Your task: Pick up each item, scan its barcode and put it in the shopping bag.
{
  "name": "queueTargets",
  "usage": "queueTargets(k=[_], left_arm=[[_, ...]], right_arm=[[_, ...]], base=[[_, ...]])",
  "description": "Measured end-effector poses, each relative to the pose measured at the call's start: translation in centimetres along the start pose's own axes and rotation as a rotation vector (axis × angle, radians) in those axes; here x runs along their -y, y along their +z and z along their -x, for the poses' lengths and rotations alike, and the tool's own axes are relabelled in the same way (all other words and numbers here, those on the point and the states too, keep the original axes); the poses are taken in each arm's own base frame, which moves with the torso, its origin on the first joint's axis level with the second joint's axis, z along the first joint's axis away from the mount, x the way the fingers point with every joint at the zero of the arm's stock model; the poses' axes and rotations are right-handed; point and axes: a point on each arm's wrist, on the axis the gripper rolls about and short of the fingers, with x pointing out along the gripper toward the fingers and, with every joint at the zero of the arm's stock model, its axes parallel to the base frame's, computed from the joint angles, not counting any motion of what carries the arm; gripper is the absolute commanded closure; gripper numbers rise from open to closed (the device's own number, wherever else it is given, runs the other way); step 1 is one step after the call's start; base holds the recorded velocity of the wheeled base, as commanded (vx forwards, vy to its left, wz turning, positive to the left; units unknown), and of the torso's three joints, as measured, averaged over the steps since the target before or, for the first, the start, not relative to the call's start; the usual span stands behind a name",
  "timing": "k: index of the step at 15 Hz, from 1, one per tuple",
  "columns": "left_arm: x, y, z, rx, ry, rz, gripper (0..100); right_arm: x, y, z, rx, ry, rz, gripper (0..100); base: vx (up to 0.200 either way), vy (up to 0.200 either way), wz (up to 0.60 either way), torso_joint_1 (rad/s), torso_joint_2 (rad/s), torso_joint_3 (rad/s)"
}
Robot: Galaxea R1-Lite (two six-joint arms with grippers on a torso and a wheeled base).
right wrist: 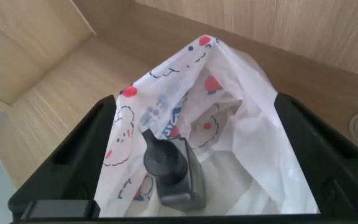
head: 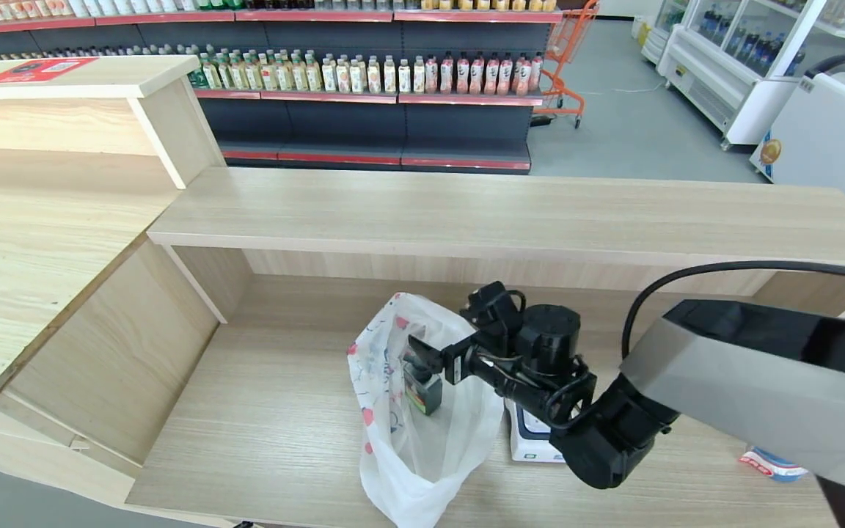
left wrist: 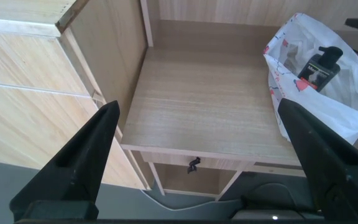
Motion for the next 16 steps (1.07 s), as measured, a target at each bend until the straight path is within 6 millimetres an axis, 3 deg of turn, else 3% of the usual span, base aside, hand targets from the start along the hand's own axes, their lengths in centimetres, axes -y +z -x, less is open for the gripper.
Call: queueTargets(k=[2,6,9,11,16], left_arm=[[0.0,0.0,0.0,0.000,0.000,0.000,0],[0.0,0.0,0.0,0.000,0.000,0.000,0],[0.0,0.0,0.0,0.000,0.000,0.000,0],[0.0,0.0,0.0,0.000,0.000,0.000,0],[0.0,0.0,0.0,0.000,0.000,0.000,0]], right_arm=[[0.6,2.6,2.3,-0.007,-0.026,-0.067,0],[3.5,6.7,10.3,-0.034,-0.141,-0.157,0],[3.3,8.9,16.3,-0.040,-0.188,-0.184,0],[3.2,9.6,19.4,-0.025,-0.305,-0.182,0],[6.6,9.1,24.7,-0.121,-0.690,0.067,0]], base=[[0.000,0.000,0.00,0.000,0.00,0.000],[0.000,0.000,0.00,0.000,0.00,0.000],[0.000,0.000,0.00,0.000,0.00,0.000],[0.000,0.000,0.00,0.000,0.00,0.000],[0.000,0.000,0.00,0.000,0.00,0.000]])
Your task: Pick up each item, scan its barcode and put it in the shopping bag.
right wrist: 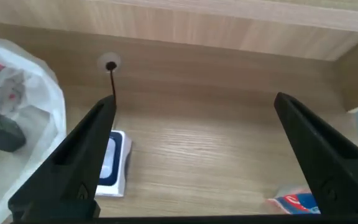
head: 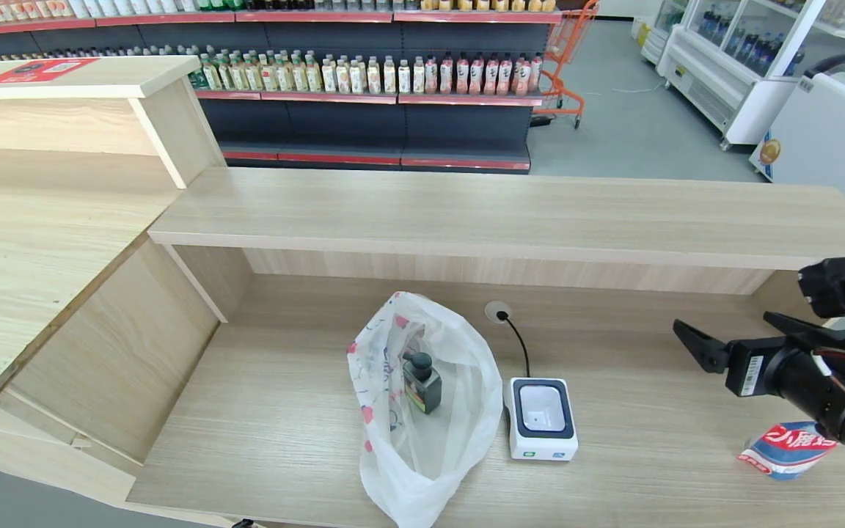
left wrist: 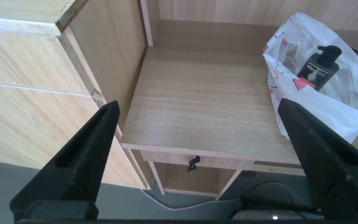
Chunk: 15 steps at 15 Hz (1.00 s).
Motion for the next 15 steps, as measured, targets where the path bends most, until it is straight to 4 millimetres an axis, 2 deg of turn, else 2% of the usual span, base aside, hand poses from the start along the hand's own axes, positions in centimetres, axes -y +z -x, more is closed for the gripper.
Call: queueTargets(k=[4,7,9,11,12,15], left_arm=[[0.0,0.0,0.0,0.000,0.000,0.000,0],[0.0,0.0,0.0,0.000,0.000,0.000,0],[0.0,0.0,0.0,0.001,0.000,0.000,0],[0.0,0.0,0.0,0.001,0.000,0.000,0],[0.0,0.0,0.0,0.000,0.000,0.000,0],[0.0,0.0,0.0,0.000,0.000,0.000,0]], right_arm=[[-0.3,0.8,0.5,0.035,0.087,0.014,0],[0.5,-0.6,1.3,-0.122,0.068,0.197,0],[1.4,-1.4,2.1,-0.215,0.047,0.246,0],[1.4,-0.8,2.6,-0.193,0.118,0.204,0],[1.5,-0.6,2.7,-0.198,0.140,0.128,0],[1.7,-1.0,3.2,-0.276,0.143,0.016,0]], base=[[0.000,0.000,0.00,0.000,0.00,0.000],[0.000,0.000,0.00,0.000,0.00,0.000],[0.000,0.000,0.00,0.000,0.00,0.000],[0.000,0.000,0.00,0.000,0.00,0.000],[0.000,0.000,0.00,0.000,0.00,0.000],[0.000,0.000,0.00,0.000,0.00,0.000]])
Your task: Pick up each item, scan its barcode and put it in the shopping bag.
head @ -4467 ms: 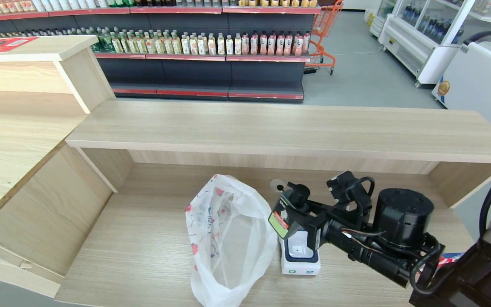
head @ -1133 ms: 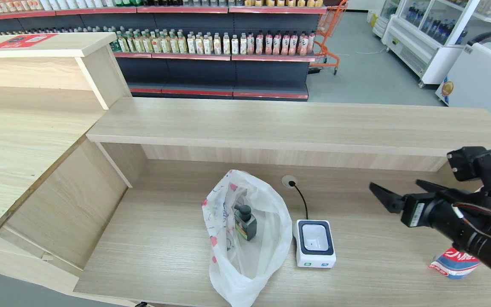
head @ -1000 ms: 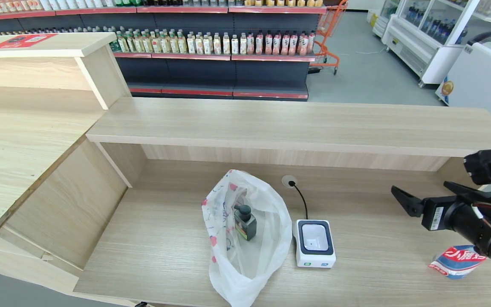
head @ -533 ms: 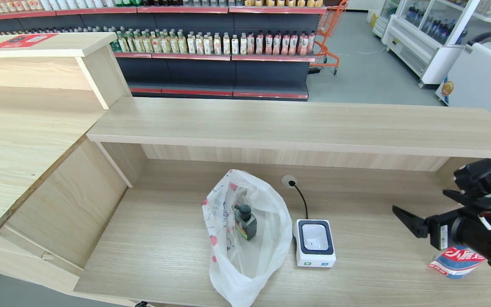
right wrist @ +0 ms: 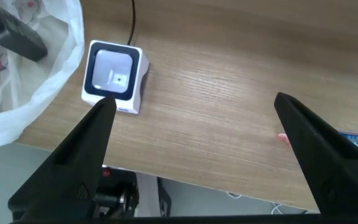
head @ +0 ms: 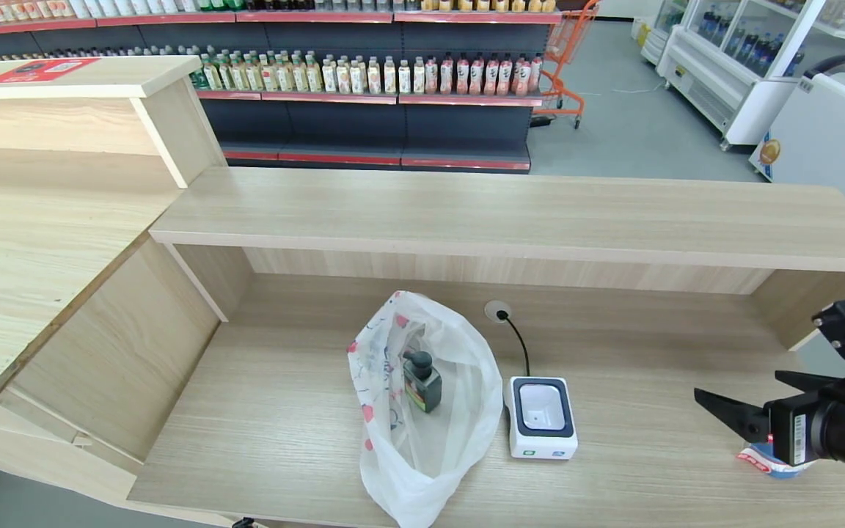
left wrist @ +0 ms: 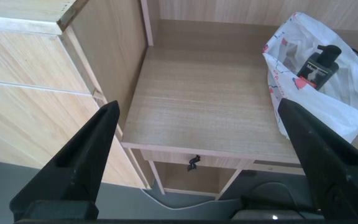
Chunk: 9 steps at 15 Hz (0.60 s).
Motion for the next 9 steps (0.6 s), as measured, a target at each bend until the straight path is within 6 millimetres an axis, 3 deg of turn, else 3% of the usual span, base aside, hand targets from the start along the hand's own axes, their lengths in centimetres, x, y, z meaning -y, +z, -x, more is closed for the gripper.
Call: queueTargets(k=[9], left_arm=[[0.00,0.00,0.00,0.000,0.000,0.000,0]], right_arm=[[0.22,-0.14,0.12,-0.001,0.021,-0.028,0]], base=[[0.000,0.000,0.00,0.000,0.00,0.000]])
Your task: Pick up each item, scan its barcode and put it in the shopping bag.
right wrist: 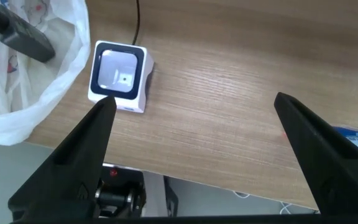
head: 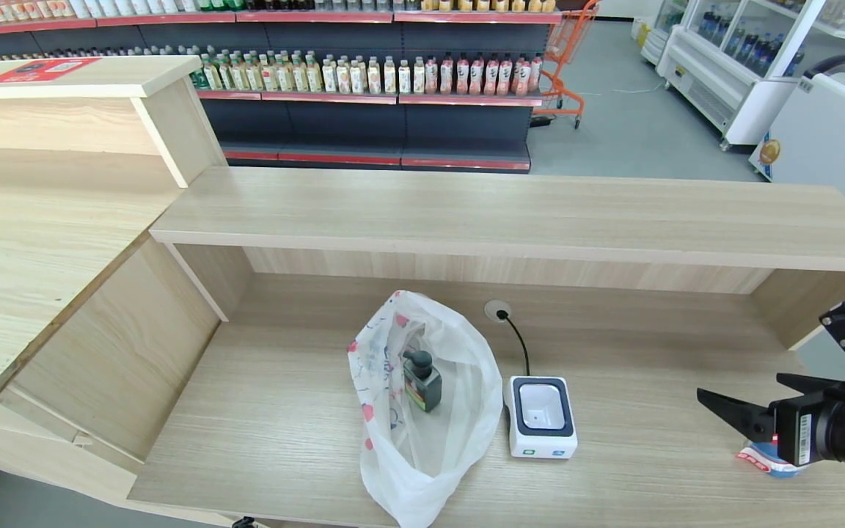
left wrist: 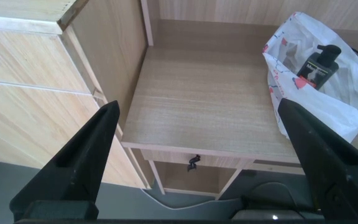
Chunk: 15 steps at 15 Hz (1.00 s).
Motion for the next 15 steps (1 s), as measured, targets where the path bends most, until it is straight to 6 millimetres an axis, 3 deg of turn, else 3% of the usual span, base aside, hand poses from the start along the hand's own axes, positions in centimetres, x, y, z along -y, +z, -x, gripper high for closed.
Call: queueTargets(k=[15], left_arm=[[0.00,0.00,0.00,0.000,0.000,0.000,0]], right_arm=[[-0.04,-0.94,0.93,-0.001,-0.003,-0.026,0]], base=[[0.000,0.000,0.00,0.000,0.00,0.000]])
